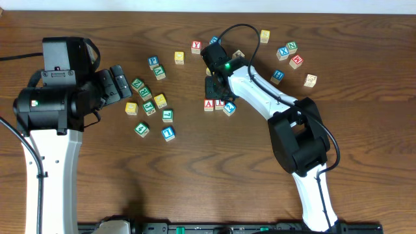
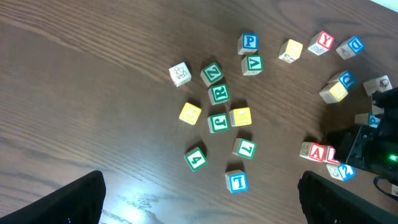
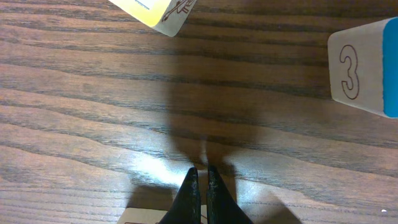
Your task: Spell out AI2
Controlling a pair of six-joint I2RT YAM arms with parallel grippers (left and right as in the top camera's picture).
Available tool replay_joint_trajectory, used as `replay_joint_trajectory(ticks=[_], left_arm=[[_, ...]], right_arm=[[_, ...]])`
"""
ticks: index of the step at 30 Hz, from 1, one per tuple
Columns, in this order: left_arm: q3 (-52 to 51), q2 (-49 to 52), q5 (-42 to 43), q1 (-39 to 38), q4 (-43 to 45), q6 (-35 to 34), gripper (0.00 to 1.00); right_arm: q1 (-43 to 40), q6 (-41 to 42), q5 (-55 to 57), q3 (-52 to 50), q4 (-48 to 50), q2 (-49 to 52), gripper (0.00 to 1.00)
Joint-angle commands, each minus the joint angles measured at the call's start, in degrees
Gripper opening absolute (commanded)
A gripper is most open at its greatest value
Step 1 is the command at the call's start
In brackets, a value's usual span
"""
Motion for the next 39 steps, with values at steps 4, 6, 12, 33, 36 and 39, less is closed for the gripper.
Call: replay_joint_trajectory(ticks=[4, 6, 12, 33, 36, 39], left_arm=[[-0.22, 0.48, -0.70, 0.20, -0.17, 0.96, 0.98], [-0.22, 0.48, -0.70, 0.20, -0.17, 0.96, 0.98], [-0.22, 0.50, -0.70, 0.20, -0.17, 0.96, 0.98], [-0.22, 0.50, -0.70, 0.20, -0.17, 0.98, 0.98], [-0.22, 0.50, -0.70, 0.20, -0.17, 0.96, 0.98], [-0.22, 0.50, -0.70, 0.20, -0.17, 0.96, 0.98]], right_arm=[[0.98, 0.68, -0.35, 0.94, -0.37, 0.79, 0.01], [0.98, 0.68, -0.50, 0.94, -0.44, 0.79, 0.01], [0.98, 0.68, -0.55, 0.94, -0.46, 0.79, 0.01], [-1.16, -0.87, 0.11, 8.44, -5.18, -1.75, 0.01], [-1.36, -1.11, 0.42, 8.57, -7.58, -2.16, 0.01], [-1.81, -1.07, 1.01, 8.33, -11.15, -2.16, 0.01]])
